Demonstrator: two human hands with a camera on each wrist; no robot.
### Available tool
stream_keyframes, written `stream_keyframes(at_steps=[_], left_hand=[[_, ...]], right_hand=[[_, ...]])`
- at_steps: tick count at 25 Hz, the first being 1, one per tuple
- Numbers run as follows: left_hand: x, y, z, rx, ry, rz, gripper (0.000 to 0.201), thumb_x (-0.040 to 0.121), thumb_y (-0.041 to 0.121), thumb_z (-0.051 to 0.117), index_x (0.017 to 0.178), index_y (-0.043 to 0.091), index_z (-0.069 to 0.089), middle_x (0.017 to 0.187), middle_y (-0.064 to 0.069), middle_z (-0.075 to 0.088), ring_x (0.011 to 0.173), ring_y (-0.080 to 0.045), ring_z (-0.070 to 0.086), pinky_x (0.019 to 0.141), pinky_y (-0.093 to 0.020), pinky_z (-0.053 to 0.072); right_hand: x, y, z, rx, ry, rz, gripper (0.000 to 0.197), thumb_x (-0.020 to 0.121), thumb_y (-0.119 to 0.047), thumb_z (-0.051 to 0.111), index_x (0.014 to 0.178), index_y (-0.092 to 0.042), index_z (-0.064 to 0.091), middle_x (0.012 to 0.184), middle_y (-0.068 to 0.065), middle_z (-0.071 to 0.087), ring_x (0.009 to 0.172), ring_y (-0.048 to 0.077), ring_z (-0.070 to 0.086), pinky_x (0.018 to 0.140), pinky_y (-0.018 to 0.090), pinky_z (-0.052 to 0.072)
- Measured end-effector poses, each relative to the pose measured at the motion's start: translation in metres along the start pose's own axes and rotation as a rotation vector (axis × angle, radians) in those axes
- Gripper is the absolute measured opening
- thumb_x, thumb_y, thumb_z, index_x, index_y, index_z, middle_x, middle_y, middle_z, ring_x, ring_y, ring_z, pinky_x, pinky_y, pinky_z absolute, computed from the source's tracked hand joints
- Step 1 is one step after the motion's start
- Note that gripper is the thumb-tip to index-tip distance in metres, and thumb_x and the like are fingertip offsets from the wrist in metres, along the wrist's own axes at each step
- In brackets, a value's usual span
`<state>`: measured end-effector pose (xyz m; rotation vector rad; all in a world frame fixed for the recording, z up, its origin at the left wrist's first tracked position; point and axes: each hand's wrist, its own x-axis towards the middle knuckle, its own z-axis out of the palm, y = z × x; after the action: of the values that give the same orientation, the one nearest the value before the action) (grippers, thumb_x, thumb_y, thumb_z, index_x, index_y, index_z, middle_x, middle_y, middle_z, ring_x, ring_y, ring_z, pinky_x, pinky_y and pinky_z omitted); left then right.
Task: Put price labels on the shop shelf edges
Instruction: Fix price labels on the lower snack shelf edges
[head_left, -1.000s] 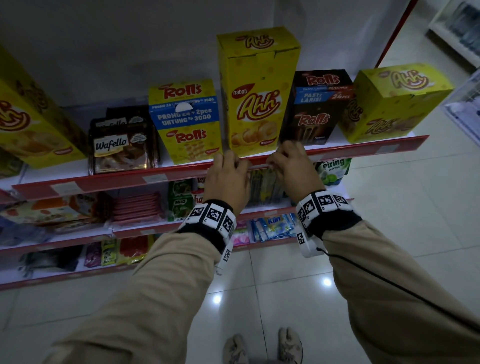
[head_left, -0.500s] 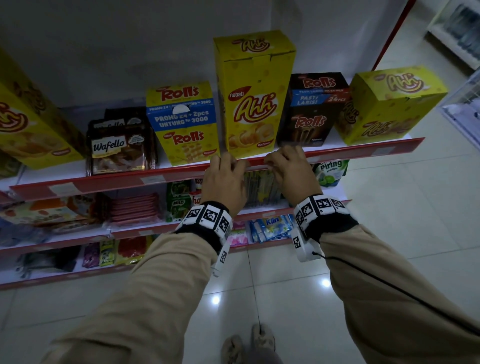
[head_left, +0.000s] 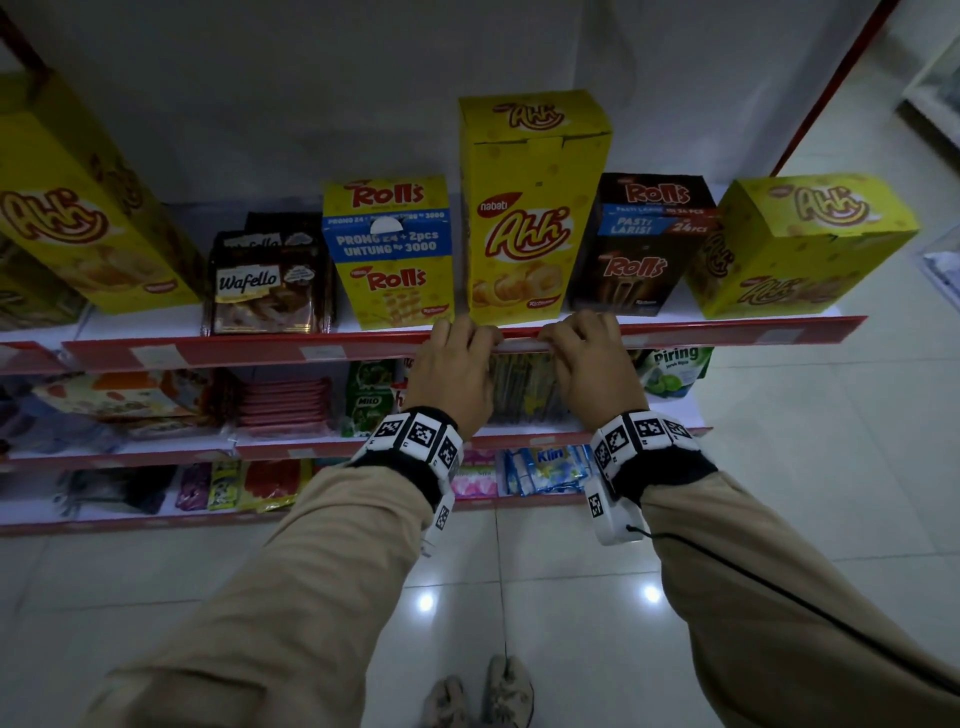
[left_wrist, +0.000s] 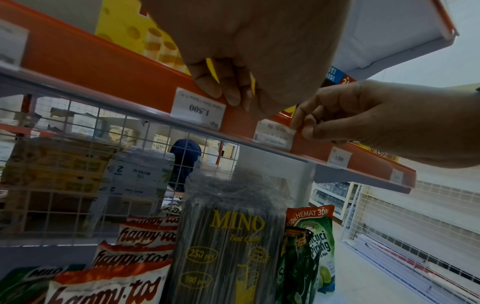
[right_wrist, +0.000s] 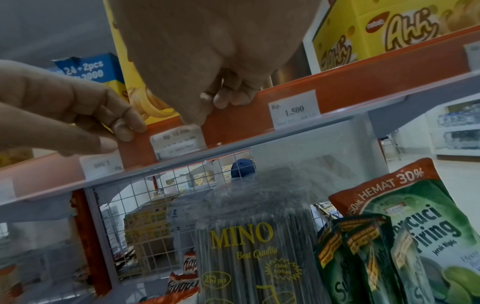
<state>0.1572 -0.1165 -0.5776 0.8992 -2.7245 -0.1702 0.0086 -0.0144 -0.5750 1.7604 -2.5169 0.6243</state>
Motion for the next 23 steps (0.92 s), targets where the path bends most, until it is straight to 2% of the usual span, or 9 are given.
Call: stream_keyframes(at_steps=[7, 9, 12, 15, 20, 23], left_hand=[[-0.007, 0.0, -0.009, 0.04, -0.079, -0.002, 0.048, 0.08, 0.008, 0.054, 0.126, 0.016, 0.049, 0.121, -0.009, 0.048, 0.108, -0.03, 0.042, 0.083, -0.041, 0.043], [-0.008, -0.005, -0.013, 0.119, -0.094, 0.028, 0.047, 0.081, 0.012, 0.055, 0.127, 0.017, 0.046, 0.125, -0.007, 0.046, 0.111, -0.029, 0.042, 0.086, -0.041, 0.038], [-0.012, -0.019, -0.019, 0.194, -0.102, 0.058, 0.046, 0.082, 0.014, 0.052, 0.127, 0.018, 0.046, 0.129, -0.004, 0.046, 0.114, -0.027, 0.042, 0.088, -0.04, 0.031], [-0.019, -0.037, -0.023, 0.203, -0.092, 0.071, 0.049, 0.084, 0.017, 0.05, 0.133, 0.019, 0.045, 0.131, -0.002, 0.047, 0.116, -0.025, 0.043, 0.09, -0.04, 0.031], [-0.032, -0.07, -0.03, 0.212, -0.08, 0.068, 0.053, 0.083, 0.017, 0.051, 0.136, 0.02, 0.043, 0.132, -0.003, 0.047, 0.116, -0.026, 0.044, 0.09, -0.04, 0.03], [-0.032, -0.08, -0.031, 0.175, -0.069, 0.08, 0.05, 0.083, 0.017, 0.051, 0.132, 0.02, 0.047, 0.127, -0.004, 0.049, 0.114, -0.027, 0.045, 0.088, -0.04, 0.032]], right_hand=[[-0.003, -0.005, 0.001, 0.0, 0.091, -0.014, 0.031, 0.083, -0.002, 0.055, 0.112, -0.009, 0.062, 0.105, 0.018, 0.055, 0.1, 0.037, 0.046, 0.083, 0.042, 0.042], [-0.003, -0.011, 0.001, -0.029, 0.106, -0.01, 0.03, 0.081, -0.003, 0.057, 0.11, -0.01, 0.064, 0.105, 0.017, 0.056, 0.097, 0.037, 0.047, 0.081, 0.042, 0.042], [0.0, -0.027, 0.004, -0.049, 0.081, 0.04, 0.031, 0.08, -0.007, 0.059, 0.11, -0.013, 0.064, 0.109, 0.014, 0.056, 0.102, 0.036, 0.047, 0.081, 0.042, 0.042], [0.002, -0.049, 0.011, -0.075, 0.041, 0.032, 0.037, 0.079, -0.011, 0.059, 0.115, -0.015, 0.062, 0.113, 0.012, 0.054, 0.105, 0.035, 0.046, 0.081, 0.042, 0.039], [0.007, -0.09, 0.029, -0.091, 0.035, 0.017, 0.036, 0.08, -0.014, 0.058, 0.116, -0.01, 0.059, 0.114, 0.014, 0.055, 0.103, 0.036, 0.047, 0.083, 0.044, 0.04], [0.009, -0.098, 0.034, -0.063, 0.075, 0.011, 0.032, 0.077, -0.004, 0.059, 0.109, 0.0, 0.06, 0.109, 0.021, 0.057, 0.097, 0.038, 0.05, 0.082, 0.042, 0.041]])
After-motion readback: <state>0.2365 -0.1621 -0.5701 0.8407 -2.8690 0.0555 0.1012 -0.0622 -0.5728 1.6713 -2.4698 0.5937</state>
